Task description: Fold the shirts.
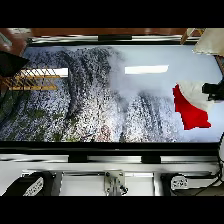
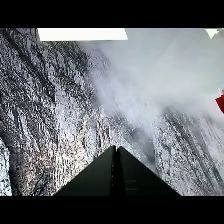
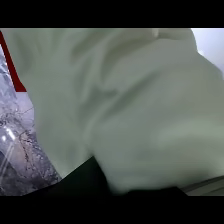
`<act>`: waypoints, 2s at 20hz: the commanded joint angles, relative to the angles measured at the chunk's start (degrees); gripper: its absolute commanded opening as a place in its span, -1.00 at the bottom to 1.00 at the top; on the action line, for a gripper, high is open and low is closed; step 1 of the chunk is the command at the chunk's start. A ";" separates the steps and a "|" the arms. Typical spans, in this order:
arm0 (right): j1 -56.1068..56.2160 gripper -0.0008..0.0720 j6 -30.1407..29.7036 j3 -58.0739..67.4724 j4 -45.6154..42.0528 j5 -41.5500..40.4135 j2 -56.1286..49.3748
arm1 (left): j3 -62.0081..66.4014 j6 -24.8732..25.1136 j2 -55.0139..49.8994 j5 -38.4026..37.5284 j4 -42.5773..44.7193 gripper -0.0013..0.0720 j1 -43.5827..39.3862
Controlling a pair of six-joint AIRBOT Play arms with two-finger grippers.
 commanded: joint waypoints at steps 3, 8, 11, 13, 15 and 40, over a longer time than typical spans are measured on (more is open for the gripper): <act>-0.04 -0.77 5.99 -9.31 0.28 -2.14 -0.04 | -0.02 0.55 -0.02 -0.28 0.00 -0.86 0.02; -0.04 0.41 8.35 -15.52 -3.87 -5.33 0.09 | -0.02 0.52 -0.02 -0.31 0.00 -0.86 0.02; -0.63 0.41 5.33 -11.69 -11.91 -9.94 2.16 | -0.02 0.52 -0.04 -0.31 0.00 -0.86 0.02; -1.92 0.41 5.73 -5.25 -9.73 -7.69 4.37 | -0.02 0.57 -0.46 -0.24 0.02 -0.86 0.00; -1.99 0.41 5.68 1.51 -2.19 0.37 6.75 | 0.00 1.88 -2.38 0.24 1.31 -0.86 -0.68; 22.56 0.72 7.43 -8.07 22.75 1.51 6.51 | 0.11 -9.20 -29.77 -14.36 31.10 0.62 -16.31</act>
